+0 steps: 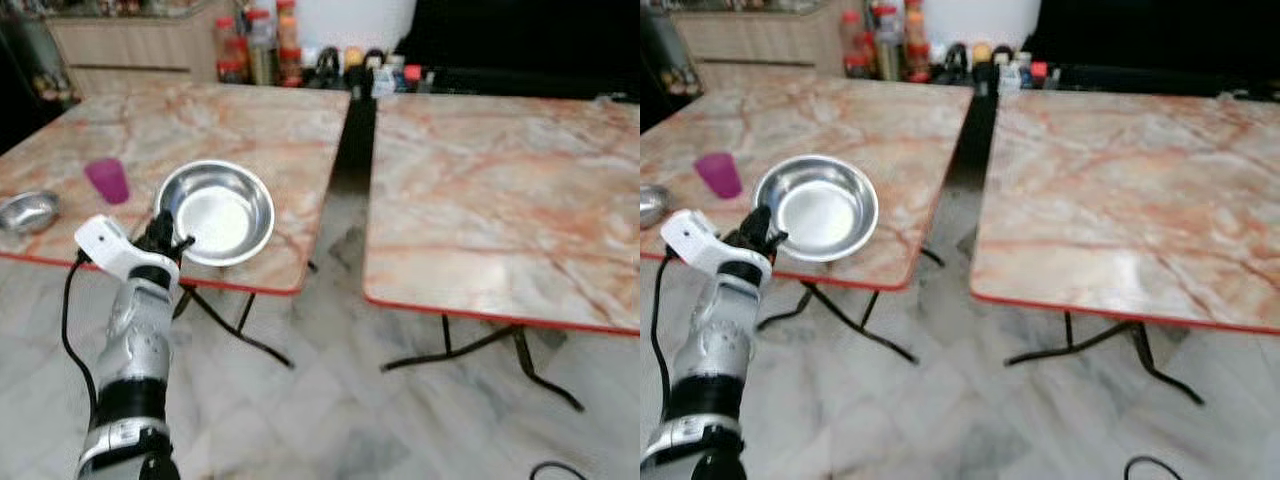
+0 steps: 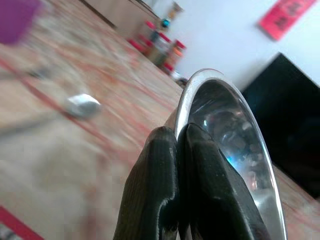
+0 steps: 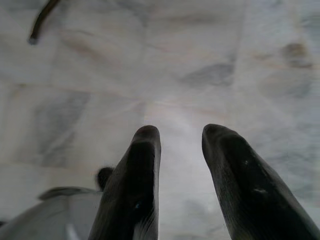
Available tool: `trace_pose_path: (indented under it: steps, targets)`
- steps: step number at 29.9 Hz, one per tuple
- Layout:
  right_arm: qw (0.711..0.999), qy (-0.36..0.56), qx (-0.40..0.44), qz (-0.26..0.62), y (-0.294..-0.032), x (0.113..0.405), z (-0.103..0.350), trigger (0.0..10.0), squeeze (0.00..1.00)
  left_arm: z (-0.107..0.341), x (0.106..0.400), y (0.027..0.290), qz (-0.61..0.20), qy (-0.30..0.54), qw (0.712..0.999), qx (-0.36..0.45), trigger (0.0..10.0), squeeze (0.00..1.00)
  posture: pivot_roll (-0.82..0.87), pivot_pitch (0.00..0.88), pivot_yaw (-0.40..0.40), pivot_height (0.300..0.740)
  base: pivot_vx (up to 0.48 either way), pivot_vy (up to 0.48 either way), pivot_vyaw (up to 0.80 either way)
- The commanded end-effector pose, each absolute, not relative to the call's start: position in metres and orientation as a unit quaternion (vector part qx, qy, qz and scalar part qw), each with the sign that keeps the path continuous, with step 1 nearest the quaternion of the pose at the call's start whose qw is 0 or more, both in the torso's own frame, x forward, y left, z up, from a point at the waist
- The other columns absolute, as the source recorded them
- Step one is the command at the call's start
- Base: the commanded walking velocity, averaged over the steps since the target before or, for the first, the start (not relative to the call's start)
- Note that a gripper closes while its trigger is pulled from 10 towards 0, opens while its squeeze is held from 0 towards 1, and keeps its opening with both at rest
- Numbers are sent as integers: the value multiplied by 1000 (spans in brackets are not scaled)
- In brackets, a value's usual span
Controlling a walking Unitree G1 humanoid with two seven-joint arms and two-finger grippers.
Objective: Setting the table
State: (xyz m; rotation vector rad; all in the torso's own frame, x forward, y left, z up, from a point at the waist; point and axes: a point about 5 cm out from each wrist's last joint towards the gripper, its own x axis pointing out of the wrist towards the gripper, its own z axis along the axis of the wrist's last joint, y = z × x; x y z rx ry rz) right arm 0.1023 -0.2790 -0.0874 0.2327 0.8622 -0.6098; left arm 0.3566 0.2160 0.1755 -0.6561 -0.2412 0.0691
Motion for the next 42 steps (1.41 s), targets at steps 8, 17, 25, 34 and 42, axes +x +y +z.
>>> trace_pose_path:
  steps: [8,17,25,34,42]
  targets:
    - [858,405,116,-293,-275,102,-88,10000,0,187,359,225,34,-128,943,-304,10000,0,40,97,14,740,0,-365,0]
    - [858,407,113,-292,-278,101,-88,10000,0,187,360,223,30,-131,943,-305,10000,0,47,75,-3,740,0,-364,0]
    - [859,407,112,-291,-279,101,-87,10000,0,186,359,223,33,-133,942,-306,10000,0,52,67,-13,740,0,-364,0]
    - [859,409,109,-290,-281,100,-87,10000,0,187,359,223,35,-138,940,-310,10000,0,49,76,-30,740,0,-365,0]
    - [858,410,110,-288,-280,100,-87,10000,0,186,359,217,30,-135,939,-314,10000,0,47,92,-22,740,0,-364,0]
